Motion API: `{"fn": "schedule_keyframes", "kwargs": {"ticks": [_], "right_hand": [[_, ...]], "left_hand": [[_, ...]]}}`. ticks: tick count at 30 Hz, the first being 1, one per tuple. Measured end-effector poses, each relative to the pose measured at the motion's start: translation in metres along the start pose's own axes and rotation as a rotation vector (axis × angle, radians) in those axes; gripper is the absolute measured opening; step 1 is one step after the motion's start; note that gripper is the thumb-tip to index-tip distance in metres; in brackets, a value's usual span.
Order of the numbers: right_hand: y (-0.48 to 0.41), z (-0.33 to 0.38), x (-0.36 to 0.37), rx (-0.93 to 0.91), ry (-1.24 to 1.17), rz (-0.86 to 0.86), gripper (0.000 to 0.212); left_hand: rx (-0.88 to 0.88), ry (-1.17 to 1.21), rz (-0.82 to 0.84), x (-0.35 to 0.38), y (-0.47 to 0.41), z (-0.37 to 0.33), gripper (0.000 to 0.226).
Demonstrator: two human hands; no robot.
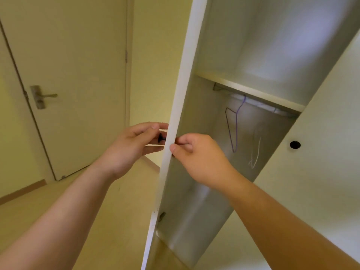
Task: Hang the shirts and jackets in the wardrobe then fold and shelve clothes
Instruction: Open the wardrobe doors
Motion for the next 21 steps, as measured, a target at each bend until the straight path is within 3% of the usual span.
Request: {"fn": "schedule_keyframes", "kwargs": {"ticks": [8, 15, 21], "right_hand": [[-0.047, 0.032, 0.063, -0.106, 0.064, 0.189, 0.027], [-0.091, 0.043, 0.123, -0.045, 0.001, 0.374, 0.059], [-0.107, 0.047, 0.148, -0.007, 0.005, 0.438, 0.072]], "left_hand": [[-0.009, 0.208, -0.046, -0.064, 0.022, 0.012, 0.033], [-0.048, 0.163, -0.299, -0.121, 0.024, 0.019, 0.035], [-0.037, 0.106, -0.425, -0.139, 0.022, 0.021, 0.062]]}}
Point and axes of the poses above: each hand's wrist, its own y-axis away from the middle knuckle, its own x-axis out of the palm, z = x × y, the point moved 8 cm from there along -y, towards the middle knuckle, and after that the axes turned 11 degrees about -x, right-handed, at the moved point
